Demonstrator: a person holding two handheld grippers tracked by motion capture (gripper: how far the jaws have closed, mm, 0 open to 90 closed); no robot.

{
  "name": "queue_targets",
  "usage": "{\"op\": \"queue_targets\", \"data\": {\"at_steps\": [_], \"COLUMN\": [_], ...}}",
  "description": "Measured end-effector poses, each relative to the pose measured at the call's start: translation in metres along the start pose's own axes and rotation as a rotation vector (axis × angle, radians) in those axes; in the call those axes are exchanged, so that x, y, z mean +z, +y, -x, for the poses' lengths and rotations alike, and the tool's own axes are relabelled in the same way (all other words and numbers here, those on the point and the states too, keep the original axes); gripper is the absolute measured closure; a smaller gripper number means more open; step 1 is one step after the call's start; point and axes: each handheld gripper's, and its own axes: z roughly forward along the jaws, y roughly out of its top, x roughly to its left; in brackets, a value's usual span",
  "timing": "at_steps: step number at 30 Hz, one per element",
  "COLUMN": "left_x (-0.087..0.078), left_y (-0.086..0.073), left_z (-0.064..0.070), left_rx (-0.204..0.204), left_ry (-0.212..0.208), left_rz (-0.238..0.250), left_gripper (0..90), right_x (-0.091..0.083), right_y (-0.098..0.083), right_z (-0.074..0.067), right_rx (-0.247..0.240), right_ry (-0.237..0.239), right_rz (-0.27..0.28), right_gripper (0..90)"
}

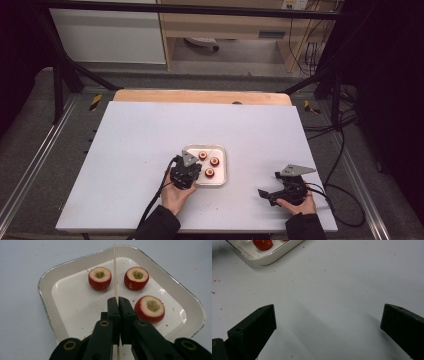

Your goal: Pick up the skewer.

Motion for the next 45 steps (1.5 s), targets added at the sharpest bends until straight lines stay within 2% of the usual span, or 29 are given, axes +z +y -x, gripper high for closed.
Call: {"op": "queue_targets", "data": {"at_steps": [4, 12, 14, 20, 24, 25, 26, 27, 32, 33, 34, 35, 36, 40, 41, 45], "left_x": [-0.009, -0.021, -0.026, -0.033, -0.037, -0.039, -0.039, -0.04, -0.043, -0.043, -0.044, -0.044, -0.044, -0.045, -0.045, -0.044], "left_y": [0.004, 0.009, 0.009, 0.01, 0.009, 0.008, 0.008, 0.008, 0.01, 0.01, 0.011, 0.011, 0.012, 0.015, 0.016, 0.02], "left_z": [-0.005, -0.009, -0.01, -0.012, -0.012, -0.012, -0.012, -0.012, -0.009, -0.009, -0.008, -0.008, -0.007, -0.003, -0.002, 0.003], "left_rx": [0.019, 0.084, 0.116, 0.152, 0.188, 0.205, 0.205, 0.213, 0.248, 0.248, 0.256, 0.256, 0.259, 0.275, 0.28, 0.299], "left_ry": [-0.017, -0.072, -0.091, -0.119, -0.133, -0.145, -0.145, -0.149, -0.178, -0.178, -0.185, -0.185, -0.189, -0.201, -0.206, -0.223], "left_rz": [0.01, -0.013, -0.024, -0.038, -0.054, -0.063, -0.063, -0.066, -0.078, -0.078, -0.082, -0.082, -0.084, -0.09, -0.093, -0.108], "left_gripper": [88.7, 88.7, 88.7, 88.7, 88.7, 88.7, 88.7, 88.7, 88.7, 88.7, 88.7, 88.7, 88.7, 88.7, 88.7, 88.7], "right_x": [0.0, 0.001, 0.002, 0.005, 0.007, 0.008, 0.008, 0.01, 0.015, 0.015, 0.017, 0.017, 0.019, 0.02, 0.021, 0.022], "right_y": [0.001, 0.009, 0.013, 0.021, 0.03, 0.031, 0.031, 0.034, 0.043, 0.043, 0.046, 0.046, 0.049, 0.054, 0.056, 0.06], "right_z": [-0.001, -0.009, -0.014, -0.024, -0.034, -0.036, -0.036, -0.041, -0.052, -0.052, -0.057, -0.057, -0.061, -0.066, -0.069, -0.074], "right_rx": [-0.011, -0.057, -0.082, -0.135, -0.195, -0.207, -0.207, -0.239, -0.325, -0.325, -0.362, -0.362, -0.399, -0.443, -0.478, -0.538], "right_ry": [-0.002, -0.024, -0.036, -0.046, -0.054, -0.056, -0.056, -0.064, -0.079, -0.079, -0.083, -0.083, -0.085, -0.092, -0.099, -0.107], "right_rz": [-0.001, -0.011, -0.019, -0.025, -0.03, -0.032, -0.032, -0.039, -0.057, -0.057, -0.063, -0.063, -0.07, -0.083, -0.085, -0.099], "right_gripper": [0.7, 0.6, 0.7, 0.9, 2.1, 2.3, 2.3, 2.8, 5.0, 5.0, 5.6, 5.6, 6.2, 7.0, 7.9, 10.0]}}
